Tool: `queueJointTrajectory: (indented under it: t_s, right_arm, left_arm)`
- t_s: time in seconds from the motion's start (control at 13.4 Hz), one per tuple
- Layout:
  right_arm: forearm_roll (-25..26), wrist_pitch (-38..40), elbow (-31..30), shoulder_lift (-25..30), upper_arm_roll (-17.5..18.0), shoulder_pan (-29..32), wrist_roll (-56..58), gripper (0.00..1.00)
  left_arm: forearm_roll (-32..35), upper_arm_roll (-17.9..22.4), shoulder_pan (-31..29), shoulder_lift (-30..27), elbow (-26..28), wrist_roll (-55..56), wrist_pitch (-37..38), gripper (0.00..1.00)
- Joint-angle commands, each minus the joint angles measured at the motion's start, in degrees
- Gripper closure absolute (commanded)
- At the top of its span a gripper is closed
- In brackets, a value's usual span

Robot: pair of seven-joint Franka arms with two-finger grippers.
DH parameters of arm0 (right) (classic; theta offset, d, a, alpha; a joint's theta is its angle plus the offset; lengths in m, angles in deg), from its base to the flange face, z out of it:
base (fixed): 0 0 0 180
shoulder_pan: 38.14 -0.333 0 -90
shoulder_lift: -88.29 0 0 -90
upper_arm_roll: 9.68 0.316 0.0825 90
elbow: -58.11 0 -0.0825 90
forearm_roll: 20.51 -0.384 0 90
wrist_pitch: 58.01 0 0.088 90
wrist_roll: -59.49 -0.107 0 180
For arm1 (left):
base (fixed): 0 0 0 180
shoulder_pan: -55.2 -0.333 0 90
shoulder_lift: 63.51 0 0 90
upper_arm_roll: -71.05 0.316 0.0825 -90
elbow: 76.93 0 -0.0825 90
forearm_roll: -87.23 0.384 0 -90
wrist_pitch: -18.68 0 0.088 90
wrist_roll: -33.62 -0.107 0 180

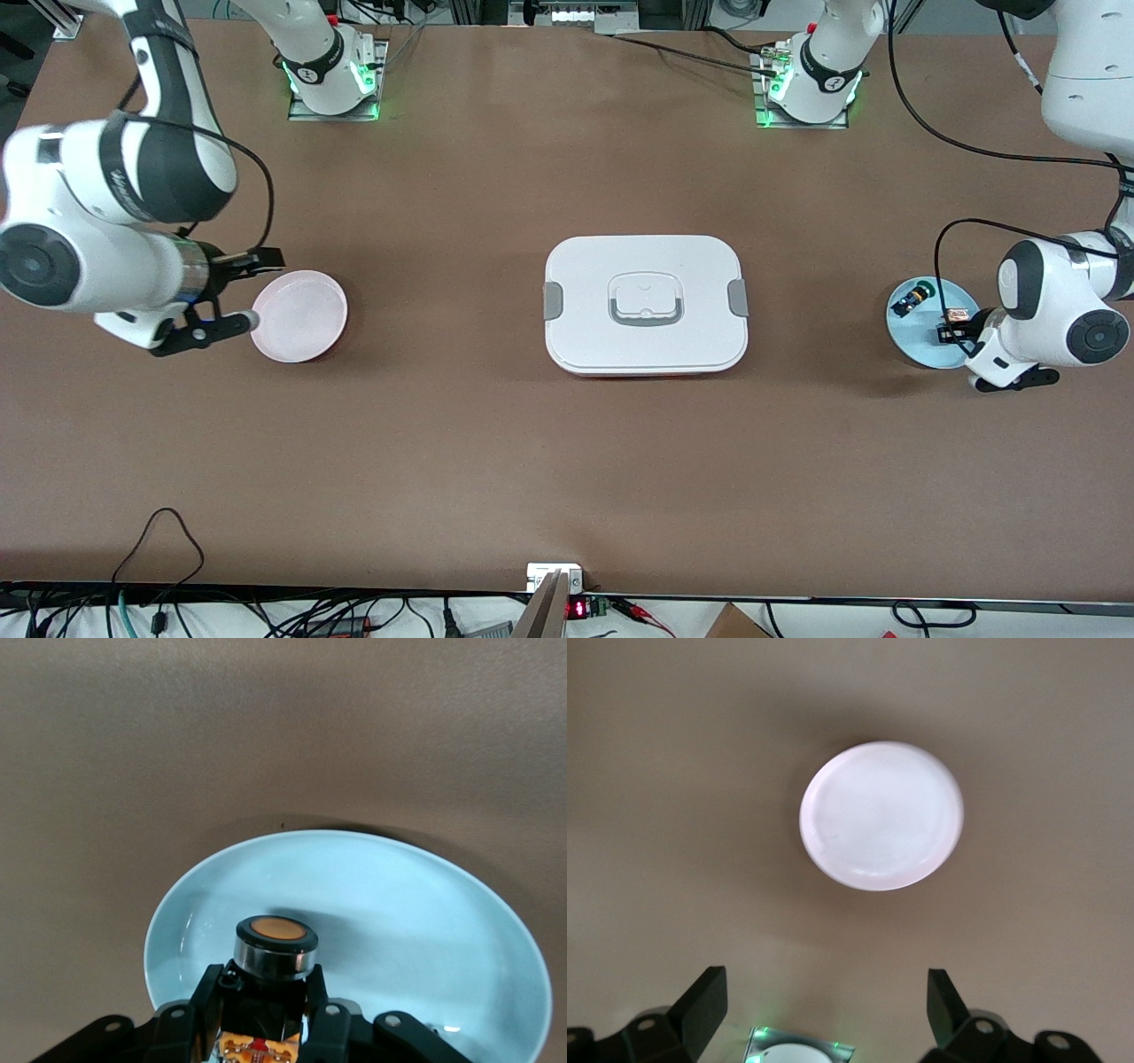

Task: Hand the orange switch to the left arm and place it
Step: 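Open the left gripper to release the switch in the blue dish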

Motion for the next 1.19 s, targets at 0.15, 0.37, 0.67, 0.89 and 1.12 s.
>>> queueJointTrajectory:
  t_s: [0.15,0.37,0.67,0.89,1.12]
  right_arm:
    - [-0.36,-3.07,8.0,0.55,-1.69,3.75,-1.29,0.0]
    - [-4.95,-2.82,7.65,1.86,-2.49,7.52,-7.43,0.0]
    - [-3.9,-2.82,5.38,6.08,-1.78,7.89,-7.79,0.0]
    - [0.23,-3.96,0.27,9.78,-1.61,6.05,-8.06,0.0]
    - [-0.12,-5.53,-5.76,13.1,-1.96,6.49,-7.62,0.0]
  left_arm:
    - [1.25,0.08,-0.16,1.63,-1.62,-2.33,-0.64,0.77]
    - [1.08,0.0,-0.16,-0.73,-1.79,-3.29,-0.47,0.0]
    - [0.46,-0.18,0.98,-7.22,-2.06,-3.65,0.15,0.0]
    - [0.2,-0.26,8.6,-16.43,-2.14,-3.21,5.92,0.0]
    - [-6.71,-0.18,13.98,-27.33,-1.79,-3.03,11.82,0.0]
